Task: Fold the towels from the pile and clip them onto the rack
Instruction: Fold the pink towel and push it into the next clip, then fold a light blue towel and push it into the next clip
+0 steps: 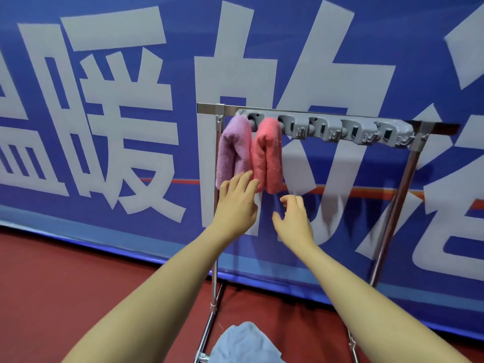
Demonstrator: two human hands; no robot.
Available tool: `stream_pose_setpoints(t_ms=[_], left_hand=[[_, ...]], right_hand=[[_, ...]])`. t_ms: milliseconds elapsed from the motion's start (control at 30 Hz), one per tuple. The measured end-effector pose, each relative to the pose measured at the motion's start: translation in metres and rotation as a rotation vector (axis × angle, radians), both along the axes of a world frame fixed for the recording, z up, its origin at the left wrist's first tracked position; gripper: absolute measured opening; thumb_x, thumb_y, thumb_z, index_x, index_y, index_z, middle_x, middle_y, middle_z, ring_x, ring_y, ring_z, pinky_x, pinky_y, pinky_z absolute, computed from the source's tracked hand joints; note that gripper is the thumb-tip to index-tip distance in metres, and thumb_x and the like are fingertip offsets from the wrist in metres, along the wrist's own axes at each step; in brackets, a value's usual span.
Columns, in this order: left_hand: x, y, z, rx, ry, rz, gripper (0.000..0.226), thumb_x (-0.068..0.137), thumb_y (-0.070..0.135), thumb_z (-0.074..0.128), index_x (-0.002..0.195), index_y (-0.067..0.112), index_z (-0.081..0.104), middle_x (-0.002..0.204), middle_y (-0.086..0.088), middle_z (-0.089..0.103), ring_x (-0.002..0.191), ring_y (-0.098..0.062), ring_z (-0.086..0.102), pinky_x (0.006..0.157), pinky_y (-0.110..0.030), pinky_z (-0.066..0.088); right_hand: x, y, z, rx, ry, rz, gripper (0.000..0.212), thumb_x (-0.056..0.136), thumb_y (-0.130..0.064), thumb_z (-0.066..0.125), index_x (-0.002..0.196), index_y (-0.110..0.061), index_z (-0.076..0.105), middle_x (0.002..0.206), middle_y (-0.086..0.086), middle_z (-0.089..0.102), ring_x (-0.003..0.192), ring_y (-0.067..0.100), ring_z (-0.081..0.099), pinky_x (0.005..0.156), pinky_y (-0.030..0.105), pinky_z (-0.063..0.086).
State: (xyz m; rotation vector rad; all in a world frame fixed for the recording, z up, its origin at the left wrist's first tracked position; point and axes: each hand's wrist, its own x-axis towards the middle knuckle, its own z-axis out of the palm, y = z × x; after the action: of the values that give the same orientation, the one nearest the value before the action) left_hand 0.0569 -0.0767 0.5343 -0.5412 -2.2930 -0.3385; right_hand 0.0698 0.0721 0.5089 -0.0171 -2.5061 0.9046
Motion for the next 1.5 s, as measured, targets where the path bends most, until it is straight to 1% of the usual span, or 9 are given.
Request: stream_pose_setpoints(t_ms=[200,500,767,1100,1267,1333,1400,1433,1500], left_hand=[[0.036,0.017,-0.051,-0.03,-0.201,-0.061,0.042,0.082,0.007,0.049,0.123,0.008,0.051,0.124,-0.007,0.052,0.115,-0.029,0.046,0.096,-0.037,0.027],[0.026,0.048,-0.162,-0.1,-0.565,-0.065,0.038,0.088,0.015,0.046,0.125,0.01,0.047,0.121,-0.009,0.052,0.11,-0.03,0.048,0.091,-0.037,0.03],[-0.018,0.059,-0.299,-0.228,-0.883,-0.037,0.036,0.088,0.017,0.044,0.123,0.013,0.048,0.12,-0.006,0.051,0.11,-0.028,0.047,0.089,-0.036,0.03],[-0.055,0.054,-0.492,-0.283,-1.23,0.062,0.036,0.09,0.012,0.042,0.125,0.011,0.047,0.124,-0.006,0.05,0.114,-0.026,0.045,0.094,-0.034,0.031],[-0.056,0.043,-0.566,-0.284,-1.337,0.118,0.034,0.092,0.018,0.043,0.125,0.011,0.048,0.124,-0.007,0.049,0.115,-0.027,0.044,0.094,-0.035,0.031],[-0.054,0.038,-0.588,-0.269,-1.365,0.148,0.034,0.091,0.017,0.044,0.125,0.011,0.047,0.124,-0.005,0.048,0.115,-0.026,0.044,0.092,-0.034,0.032],[-0.051,0.032,-0.605,-0.263,-1.396,0.184,0.034,0.089,0.012,0.044,0.123,0.01,0.045,0.124,-0.005,0.046,0.114,-0.025,0.044,0.09,-0.033,0.033],[-0.049,0.03,-0.612,-0.262,-1.413,0.2,0.035,0.087,0.009,0.043,0.122,0.01,0.044,0.123,-0.004,0.045,0.113,-0.025,0.044,0.088,-0.032,0.033],[-0.046,0.024,-0.623,-0.256,-1.438,0.203,0.039,0.085,0.006,0.042,0.123,0.009,0.043,0.124,-0.005,0.044,0.112,-0.024,0.044,0.087,-0.032,0.034]], right_hand=[[0.042,0.028,-0.044,0.042,-0.097,-0.007,0.019,0.091,-0.016,0.051,0.11,-0.012,0.052,0.115,0.0,0.049,0.089,0.02,0.054,0.068,0.032,0.043],[0.037,0.061,-0.142,0.033,-0.312,-0.012,0.015,0.088,-0.011,0.047,0.099,-0.011,0.057,0.106,0.004,0.057,0.092,0.027,0.056,0.076,0.037,0.045],[-0.007,0.072,-0.276,0.076,-0.581,0.045,0.013,0.083,-0.008,0.051,0.089,-0.011,0.062,0.094,0.005,0.06,0.085,0.029,0.059,0.072,0.036,0.045],[-0.055,0.067,-0.475,0.166,-0.812,0.189,0.016,0.086,-0.006,0.046,0.093,-0.007,0.06,0.1,0.009,0.061,0.091,0.033,0.058,0.075,0.038,0.043],[-0.055,0.053,-0.557,0.339,-0.797,0.365,0.026,0.065,0.005,0.065,0.089,-0.005,0.066,0.088,0.011,0.067,0.08,0.034,0.065,0.07,0.039,0.05],[-0.057,0.039,-0.577,0.38,-0.839,0.431,0.037,0.073,0.002,0.062,0.108,-0.009,0.063,0.108,0.008,0.065,0.097,0.032,0.062,0.081,0.04,0.047],[-0.061,0.027,-0.599,0.391,-0.901,0.466,0.05,0.088,-0.008,0.05,0.136,-0.016,0.043,0.137,0.001,0.047,0.122,0.026,0.047,0.097,0.038,0.036],[-0.063,0.022,-0.606,0.42,-0.945,0.473,0.052,0.091,-0.012,0.047,0.141,-0.02,0.036,0.142,-0.002,0.041,0.125,0.023,0.042,0.099,0.036,0.033],[-0.064,0.013,-0.618,0.5,-0.944,0.486,0.043,0.09,-0.013,0.046,0.132,-0.021,0.042,0.134,0.0,0.044,0.121,0.022,0.043,0.097,0.035,0.029]])
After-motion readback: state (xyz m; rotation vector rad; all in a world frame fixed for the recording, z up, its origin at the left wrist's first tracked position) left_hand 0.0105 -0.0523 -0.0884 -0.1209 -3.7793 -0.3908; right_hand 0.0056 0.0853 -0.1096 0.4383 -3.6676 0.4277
